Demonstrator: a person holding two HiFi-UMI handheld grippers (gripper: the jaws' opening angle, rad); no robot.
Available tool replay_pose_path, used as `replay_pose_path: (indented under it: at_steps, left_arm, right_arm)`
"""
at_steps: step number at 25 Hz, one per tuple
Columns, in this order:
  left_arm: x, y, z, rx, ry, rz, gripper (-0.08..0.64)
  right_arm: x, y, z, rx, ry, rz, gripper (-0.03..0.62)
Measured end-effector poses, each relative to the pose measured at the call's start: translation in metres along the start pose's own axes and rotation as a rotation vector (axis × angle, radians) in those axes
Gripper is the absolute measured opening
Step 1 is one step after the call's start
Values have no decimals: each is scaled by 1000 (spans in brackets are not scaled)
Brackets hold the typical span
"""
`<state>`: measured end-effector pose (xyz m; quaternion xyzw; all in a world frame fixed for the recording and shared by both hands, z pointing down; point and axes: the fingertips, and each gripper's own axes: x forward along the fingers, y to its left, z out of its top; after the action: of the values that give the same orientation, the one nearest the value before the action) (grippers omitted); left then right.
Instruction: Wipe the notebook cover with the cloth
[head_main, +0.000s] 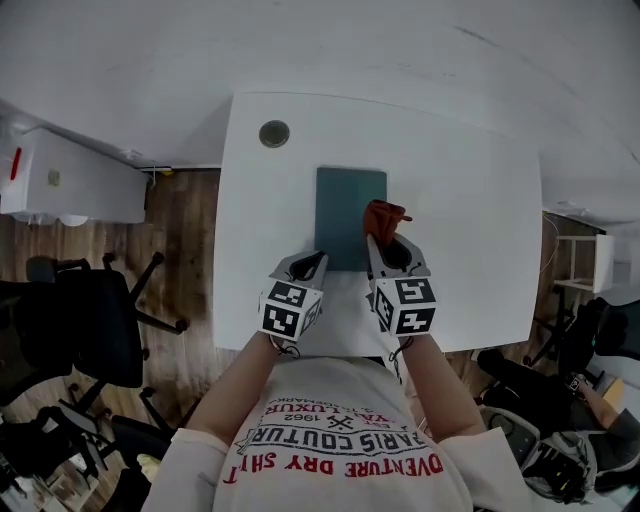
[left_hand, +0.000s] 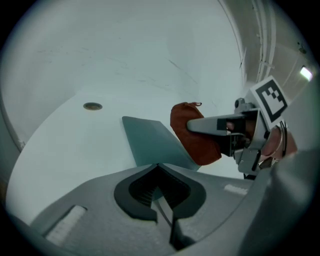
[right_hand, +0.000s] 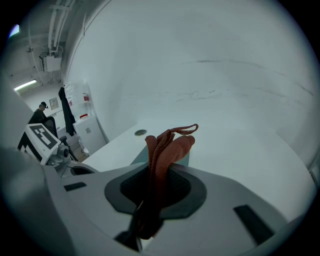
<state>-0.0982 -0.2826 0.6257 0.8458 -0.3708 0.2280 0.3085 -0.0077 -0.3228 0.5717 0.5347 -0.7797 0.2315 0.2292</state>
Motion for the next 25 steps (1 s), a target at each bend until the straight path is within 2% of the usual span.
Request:
replay_pose_path:
  at_steps: [4,10,14,18,22,25]
  left_arm:
    - [6,3,-4,24,45,6,9]
    - [10,5,-5,-25,69,-14,9]
    - [9,6,-3,-21,60,2,9]
    - [7,4,-6,-22,59,11,9]
    - [7,7,-4,-73,57,5,9]
    - [9,8,-4,-105,48,13,9]
  right_arm:
    - [29,8,18,-10,4,34,74]
    - [78,29,43,-53,30,108,75]
    - [107,45,51,-59,75,161,75]
    - [124,52,49,-30,112,171,77]
    - [136,51,48,-4,137,184,77]
    - [140,42,43,-24,153,169,77]
